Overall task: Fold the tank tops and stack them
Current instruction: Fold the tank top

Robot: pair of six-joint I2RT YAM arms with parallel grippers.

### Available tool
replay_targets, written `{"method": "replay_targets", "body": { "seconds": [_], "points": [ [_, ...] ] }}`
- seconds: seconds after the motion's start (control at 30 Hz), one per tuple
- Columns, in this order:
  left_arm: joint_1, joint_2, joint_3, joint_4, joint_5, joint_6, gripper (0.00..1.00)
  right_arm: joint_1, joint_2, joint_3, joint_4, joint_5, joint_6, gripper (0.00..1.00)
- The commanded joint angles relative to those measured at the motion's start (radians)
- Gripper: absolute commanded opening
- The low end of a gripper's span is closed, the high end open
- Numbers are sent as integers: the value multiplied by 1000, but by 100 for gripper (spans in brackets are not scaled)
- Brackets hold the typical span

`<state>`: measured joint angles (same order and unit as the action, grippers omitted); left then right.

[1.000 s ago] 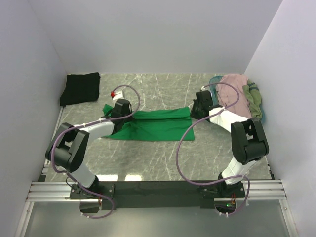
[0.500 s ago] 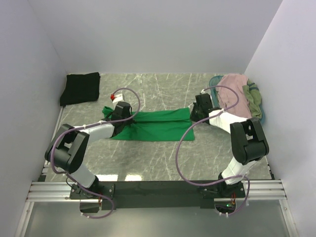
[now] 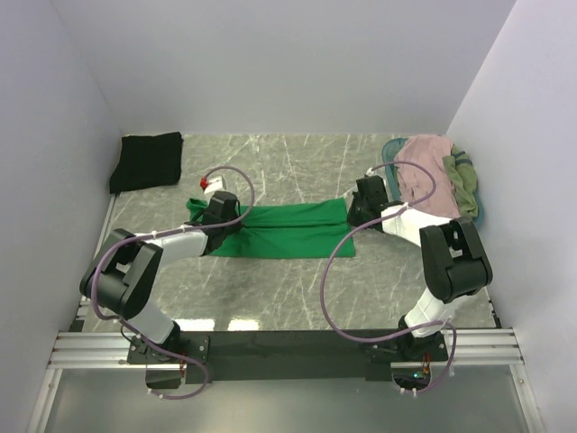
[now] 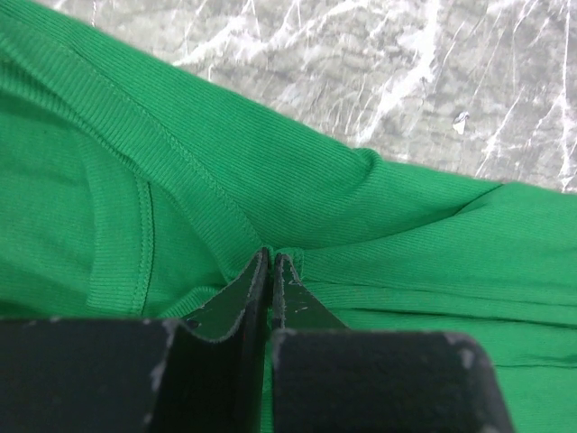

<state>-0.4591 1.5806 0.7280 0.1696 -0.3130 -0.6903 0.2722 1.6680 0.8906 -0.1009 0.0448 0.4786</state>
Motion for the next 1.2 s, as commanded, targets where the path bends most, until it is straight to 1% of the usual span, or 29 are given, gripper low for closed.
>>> {"method": "replay_targets", "body": {
  "seconds": [0.0,0.1,0.2,0.23,0.27,0.3,0.33,0.37,0.4,0.43,0.5,0.63,0.67,0.7,0.73,0.77,0.8,0.83,0.9,0.93,1.0,1.03,1.07,1.17],
  "points": [
    [-9,-39,-15,39,-32,-20,5,2,-57,-10,33,44,-3,1],
    [-15,-39,-22,57,-35,-38,7,2,-63,-18,41,44,-2,4],
    [-19,-51,-41,77,-44,-52,13,1,-67,-21,47,46,0,8],
    [-19,-54,-47,91,-44,-52,15,2,-68,-21,47,46,2,13],
    [-19,-63,-47,94,-52,-52,20,2,-70,-15,44,44,0,15],
    [-21,-67,-45,96,-55,-51,23,4,-71,-13,43,43,0,17],
    [-20,-71,-39,97,-58,-46,28,2,-76,-12,44,40,3,23],
    [-19,-82,-36,96,-61,-45,31,2,-79,-9,44,35,3,26],
    [-21,-88,-29,93,-61,-43,35,2,-82,-10,44,33,6,32],
    [-21,-94,-21,84,-63,-38,39,2,-91,-7,44,32,6,35],
    [-21,-117,0,70,-63,-34,44,2,-106,-1,35,30,8,40],
    [-21,-177,31,10,-95,-57,47,2,-155,7,9,44,6,44],
    [-20,-192,43,-60,-118,-73,47,2,-166,14,-11,49,5,45],
    [-15,-194,78,-102,-176,-92,46,2,-187,19,-20,50,3,45],
    [-9,-188,103,-161,-205,-147,45,4,-200,24,-25,50,3,45],
    [20,-159,131,-270,-224,-178,45,15,-208,31,-32,46,2,45],
    [43,-139,178,-307,-227,-205,45,22,-211,40,-34,40,-1,45],
    [101,-120,195,-329,-191,-245,45,31,-208,53,-42,41,-5,45],
    [160,-62,234,-346,-135,-276,44,64,-171,100,-66,41,-17,45],
    [210,-44,244,-346,-85,-288,42,74,-154,138,-77,46,-21,45],
    [249,21,276,-326,-54,-285,41,94,-105,166,-94,44,-28,45],
    [285,45,292,-325,-8,-281,40,97,-87,194,-95,35,-29,45],
    [298,89,310,-323,8,-281,39,99,-65,209,-100,21,-29,45],
    [326,140,310,-305,38,-278,38,110,4,254,-117,17,-31,44]
  ]
}}
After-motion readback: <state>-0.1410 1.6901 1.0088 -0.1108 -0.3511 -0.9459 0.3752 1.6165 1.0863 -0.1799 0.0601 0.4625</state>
